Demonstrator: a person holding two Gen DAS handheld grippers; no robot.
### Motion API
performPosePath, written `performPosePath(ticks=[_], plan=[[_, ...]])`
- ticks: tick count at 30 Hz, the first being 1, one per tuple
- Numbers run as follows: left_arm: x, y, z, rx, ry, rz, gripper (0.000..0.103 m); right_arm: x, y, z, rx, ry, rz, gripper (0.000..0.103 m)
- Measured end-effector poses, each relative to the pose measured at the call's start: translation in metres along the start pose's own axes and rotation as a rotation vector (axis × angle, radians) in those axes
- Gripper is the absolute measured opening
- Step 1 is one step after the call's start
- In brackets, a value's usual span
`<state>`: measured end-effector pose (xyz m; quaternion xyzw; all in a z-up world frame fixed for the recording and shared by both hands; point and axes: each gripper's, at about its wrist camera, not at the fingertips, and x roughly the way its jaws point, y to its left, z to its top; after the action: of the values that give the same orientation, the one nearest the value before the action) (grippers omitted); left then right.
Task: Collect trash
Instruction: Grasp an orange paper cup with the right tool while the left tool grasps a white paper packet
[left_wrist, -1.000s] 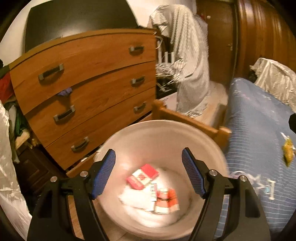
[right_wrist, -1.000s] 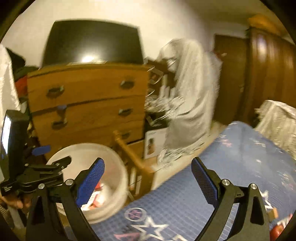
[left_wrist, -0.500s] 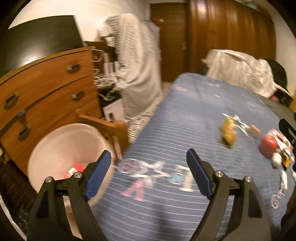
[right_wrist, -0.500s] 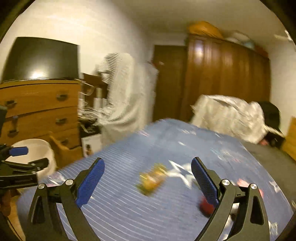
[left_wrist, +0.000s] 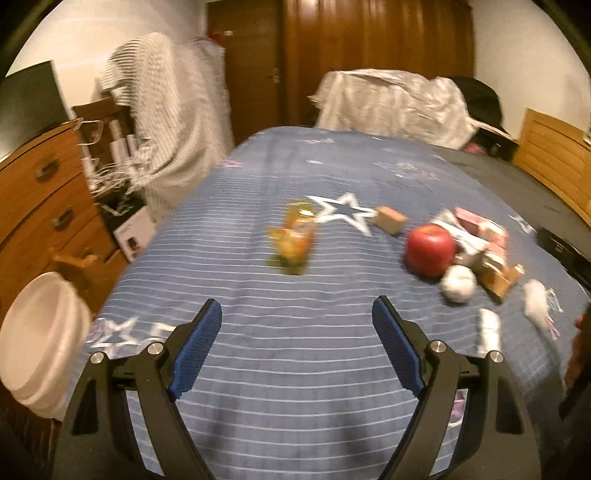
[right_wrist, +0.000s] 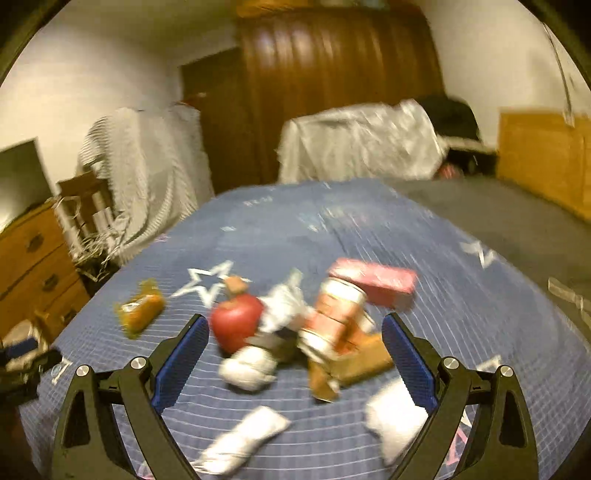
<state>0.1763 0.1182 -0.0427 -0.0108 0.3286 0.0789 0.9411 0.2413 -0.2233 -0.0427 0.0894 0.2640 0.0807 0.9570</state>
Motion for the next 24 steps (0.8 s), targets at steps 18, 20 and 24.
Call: performPosePath(ticks=[18, 20, 24], plan=[[0.026, -0.047, -0.004, 0.052, 0.097, -0.061, 0.080, 0.101, -0.055, 0.011, 0.381, 0.140, 0.185, 0.036], [0.024, -0.058, 0.001, 0.067, 0.089, -0.092, 0.080, 0.073, -0.057, 0.010, 0.393, 0.095, 0.215, 0.036], [0.023, -0.085, 0.024, 0.084, 0.051, -0.167, 0.080, 0.023, -0.068, 0.003, 0.385, 0.029, 0.250, 0.036]])
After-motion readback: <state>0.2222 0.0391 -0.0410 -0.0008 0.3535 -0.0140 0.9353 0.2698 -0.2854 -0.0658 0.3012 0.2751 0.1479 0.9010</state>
